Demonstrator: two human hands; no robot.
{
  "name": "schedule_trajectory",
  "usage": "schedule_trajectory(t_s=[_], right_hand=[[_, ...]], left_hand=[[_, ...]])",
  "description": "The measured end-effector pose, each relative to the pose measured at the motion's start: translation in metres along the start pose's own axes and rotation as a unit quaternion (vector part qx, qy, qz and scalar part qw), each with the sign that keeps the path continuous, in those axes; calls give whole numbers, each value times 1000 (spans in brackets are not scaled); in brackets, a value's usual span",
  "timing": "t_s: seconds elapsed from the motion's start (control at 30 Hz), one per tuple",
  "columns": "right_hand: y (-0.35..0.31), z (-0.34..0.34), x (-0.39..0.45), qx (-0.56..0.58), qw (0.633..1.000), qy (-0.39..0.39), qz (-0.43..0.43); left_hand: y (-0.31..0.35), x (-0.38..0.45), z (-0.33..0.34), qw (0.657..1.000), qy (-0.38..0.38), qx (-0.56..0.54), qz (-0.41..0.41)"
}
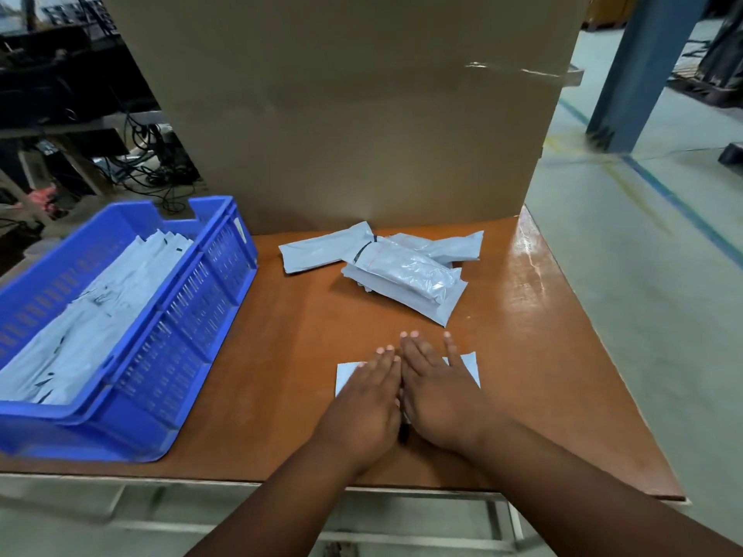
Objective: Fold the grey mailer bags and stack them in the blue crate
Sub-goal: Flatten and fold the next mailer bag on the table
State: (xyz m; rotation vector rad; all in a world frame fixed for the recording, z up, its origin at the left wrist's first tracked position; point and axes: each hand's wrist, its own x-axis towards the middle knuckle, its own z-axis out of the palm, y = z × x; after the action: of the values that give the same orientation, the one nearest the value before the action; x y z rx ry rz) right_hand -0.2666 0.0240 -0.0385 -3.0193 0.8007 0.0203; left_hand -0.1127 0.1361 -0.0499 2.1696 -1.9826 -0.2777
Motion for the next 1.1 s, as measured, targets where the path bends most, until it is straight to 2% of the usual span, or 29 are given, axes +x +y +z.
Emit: schedule_trajectory(t_s=[0.1,0.23,0.3,0.43,0.67,0.73,0.8,0.9,0.97,1.03,1.1], right_hand=[[4,17,-6,-11,1000,-11,-15],[8,22,-13,26,999,-10,16],[13,20,-17,39,998,-18,36],[32,18,-31,47,995,-49,74],[62,16,-55,55,986,-74,140],[69,8,-61,58,982,-82,161],[71,-2,-61,68,981,-55,172],[52,-10,-43,65,991,14,115],[31,-6,-24,50,997,17,62],[13,6,-9,52,998,-9,23],[9,16,-5,47,999,-20,-1]], left_hand=[[9,1,24,999,3,35,11],[-1,-5,29,998,31,44,11],[-8,-9,29,998,31,51,-24],[-33,-23,22,992,-11,79,-95],[-69,-42,10,989,-41,103,-93],[-66,-43,5,991,-32,90,-96],[-55,-41,-1,992,3,63,-108],[-25,-24,-8,997,49,40,-54],[-2,-3,-4,998,49,25,1],[14,14,6,1000,27,6,-1],[14,20,17,999,17,13,-36]])
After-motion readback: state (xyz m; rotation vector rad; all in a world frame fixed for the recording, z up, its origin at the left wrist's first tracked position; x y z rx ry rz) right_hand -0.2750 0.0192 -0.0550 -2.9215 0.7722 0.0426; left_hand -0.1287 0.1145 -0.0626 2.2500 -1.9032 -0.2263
